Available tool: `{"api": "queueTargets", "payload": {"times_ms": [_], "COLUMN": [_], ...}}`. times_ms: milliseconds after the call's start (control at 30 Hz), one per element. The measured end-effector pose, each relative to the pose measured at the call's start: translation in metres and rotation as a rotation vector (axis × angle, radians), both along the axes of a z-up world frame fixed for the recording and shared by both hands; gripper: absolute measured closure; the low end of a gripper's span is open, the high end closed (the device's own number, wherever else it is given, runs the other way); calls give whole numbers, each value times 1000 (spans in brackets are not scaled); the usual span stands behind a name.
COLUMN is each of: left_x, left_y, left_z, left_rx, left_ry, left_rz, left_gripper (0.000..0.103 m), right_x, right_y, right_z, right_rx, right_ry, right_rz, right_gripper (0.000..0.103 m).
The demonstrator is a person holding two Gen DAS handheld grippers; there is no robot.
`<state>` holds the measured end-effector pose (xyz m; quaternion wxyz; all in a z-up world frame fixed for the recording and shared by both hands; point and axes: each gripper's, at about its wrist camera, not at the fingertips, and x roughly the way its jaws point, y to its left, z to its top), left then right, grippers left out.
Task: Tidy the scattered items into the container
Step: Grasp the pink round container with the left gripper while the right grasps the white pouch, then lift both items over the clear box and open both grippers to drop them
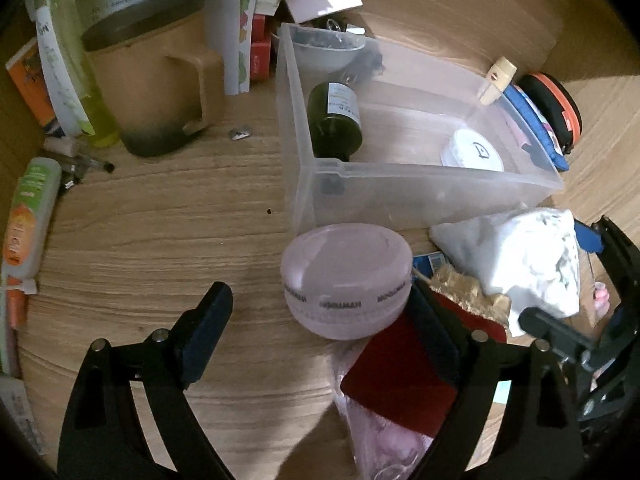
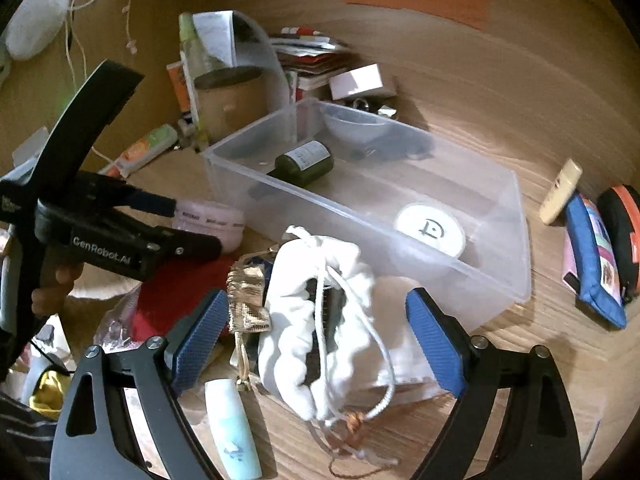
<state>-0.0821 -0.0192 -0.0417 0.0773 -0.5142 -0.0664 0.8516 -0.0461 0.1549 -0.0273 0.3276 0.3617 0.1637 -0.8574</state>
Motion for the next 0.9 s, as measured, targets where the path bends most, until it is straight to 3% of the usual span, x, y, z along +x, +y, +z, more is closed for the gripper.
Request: {"api": "queueTargets", "payload": {"times_ms": [200,400,500,667,900], "left_x": [-8,-7,-3,-3,3], "left_y": [0,1,-2,-7,-11], "left_z": [-12,-11,-10,-9,-8], "left_rx": [68,79,128,161,152], "left_ry": [-30,-15,-11,-10,21], "left_rz": [3,3,-5,7,37], "left_gripper": [13,14,25,41,41], "right_x": [-3,-12,-15,-16,-5], "right_y": [-11,-20,-17,-11,0], "right_z": [-4,-15,-15,-13,7], "right_rx": [18,37,22,-9,-57], "right_ry": [3,-41,-53,-47,17], "right_rz": [60,84,75,53,72], "right_gripper": [16,58,74,84,86]}}
